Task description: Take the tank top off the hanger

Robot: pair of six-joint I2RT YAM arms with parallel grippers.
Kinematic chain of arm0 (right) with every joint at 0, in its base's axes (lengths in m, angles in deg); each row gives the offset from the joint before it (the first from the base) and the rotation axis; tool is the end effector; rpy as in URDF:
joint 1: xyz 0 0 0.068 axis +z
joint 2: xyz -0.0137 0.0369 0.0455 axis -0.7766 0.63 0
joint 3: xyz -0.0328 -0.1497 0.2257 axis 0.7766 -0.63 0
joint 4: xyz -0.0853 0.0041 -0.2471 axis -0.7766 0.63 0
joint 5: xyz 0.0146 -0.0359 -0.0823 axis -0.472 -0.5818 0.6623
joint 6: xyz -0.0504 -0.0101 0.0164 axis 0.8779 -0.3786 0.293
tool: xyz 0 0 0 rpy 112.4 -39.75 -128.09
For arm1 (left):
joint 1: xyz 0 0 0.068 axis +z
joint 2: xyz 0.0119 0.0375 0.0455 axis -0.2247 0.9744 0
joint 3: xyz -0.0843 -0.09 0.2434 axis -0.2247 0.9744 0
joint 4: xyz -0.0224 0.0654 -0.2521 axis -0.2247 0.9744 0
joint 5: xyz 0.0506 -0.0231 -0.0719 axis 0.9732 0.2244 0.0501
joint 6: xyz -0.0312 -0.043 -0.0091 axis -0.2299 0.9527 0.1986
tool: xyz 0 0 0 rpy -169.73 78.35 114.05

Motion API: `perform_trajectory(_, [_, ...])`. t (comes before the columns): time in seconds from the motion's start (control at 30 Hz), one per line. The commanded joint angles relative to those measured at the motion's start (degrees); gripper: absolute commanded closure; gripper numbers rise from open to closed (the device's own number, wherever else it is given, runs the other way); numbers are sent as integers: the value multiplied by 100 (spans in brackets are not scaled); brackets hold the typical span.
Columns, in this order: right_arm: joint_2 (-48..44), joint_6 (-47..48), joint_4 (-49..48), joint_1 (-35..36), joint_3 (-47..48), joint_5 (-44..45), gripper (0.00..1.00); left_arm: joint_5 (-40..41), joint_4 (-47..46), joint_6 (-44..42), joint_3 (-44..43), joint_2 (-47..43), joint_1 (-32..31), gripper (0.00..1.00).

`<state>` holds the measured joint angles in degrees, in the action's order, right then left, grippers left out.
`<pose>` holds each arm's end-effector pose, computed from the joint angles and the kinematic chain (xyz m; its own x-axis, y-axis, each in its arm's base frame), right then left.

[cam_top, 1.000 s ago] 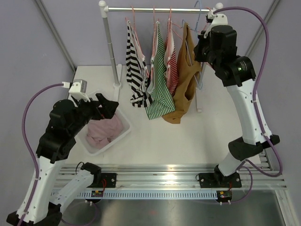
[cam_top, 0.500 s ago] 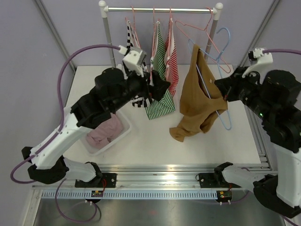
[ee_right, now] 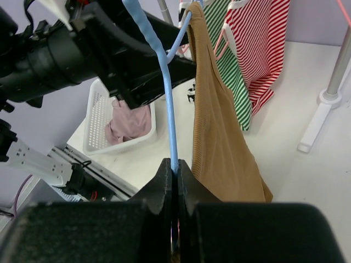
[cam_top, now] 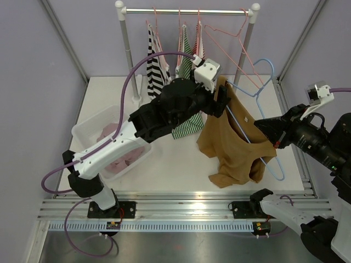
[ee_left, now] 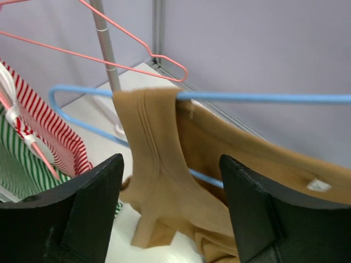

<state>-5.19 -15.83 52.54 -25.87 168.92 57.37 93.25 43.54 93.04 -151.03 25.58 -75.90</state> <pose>0.0396 0.0250 0.5477 -0.2880 0.1277 -0.9491 -0.5125 0.8166 0.2654 0.1675 -0.3078 0.5078 -0.1458 -0.0133 -0.9892 0.7327 0.6705 -0.1170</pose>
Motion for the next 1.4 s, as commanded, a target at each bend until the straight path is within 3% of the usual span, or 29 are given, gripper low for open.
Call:
perform_trajectory(0.0, [-109, -72, -209, -21, 15, -410, 100, 654, -559, -157, -248, 92, -10, 33])
perform_trajectory(0.07, [-162, -90, -226, -12, -21, -428, 100, 856, -594, -192, -239, 171, -10, 43])
perform_trajectory(0.13, [-179, -72, -235, -21, -82, -367, 100, 1164, -577, -219, -248, 189, -10, 66])
perform_trajectory(0.2, [-179, -2, -261, -21, -161, -297, 100, 1366, -594, -210, -152, 136, -10, 80])
perform_trajectory(0.23, [-179, 42, -279, -12, -283, -296, 100, 1445, -629, -210, -73, 75, -10, 94])
perform_trajectory(0.3, [-179, 86, -349, -21, -450, -331, 100, 1875, -664, -184, 112, -92, -10, 100])
perform_trajectory(0.47, [-416, 393, -691, -21, -1215, -647, 100, 2939, -288, 350, 560, -601, 191, 100])
perform_trajectory(0.57, [-610, 525, -797, -12, -1532, -911, 100, 2835, 143, 843, 973, -883, 683, 100])
perform_trajectory(0.7, [-794, 666, -903, -21, -1830, -1130, 100, 2097, 328, 1398, 1571, -1383, 1473, 100])
perform_trajectory(0.97, [-1075, 763, -1245, -21, -2332, -1087, 100, 1368, 548, 1758, 2143, -1648, 2230, 100])
perform_trajectory(1.03, [-1146, 754, -1359, -21, -2420, -1157, 100, 877, 470, 1777, 2301, -1683, 2362, 100])
perform_trajectory(1.17, [-1129, 631, -1667, -21, -2490, -1622, 100, -868, -460, 1347, 2713, -1832, 2372, 82])
perform_trajectory(1.2, [-1085, 605, -1729, -21, -2499, -1797, 100, -1074, -636, 1337, 2801, -1868, 2363, 83])
perform_trajectory(1.27, [-1032, 587, -1756, -21, -2447, -1887, 100, -1086, -840, 1424, 2943, -1886, 2345, 100])
perform_trajectory(1.37, [-1066, 631, -1860, -12, -2464, -1843, 100, -525, -455, 1643, 2794, -1702, 2354, 100])
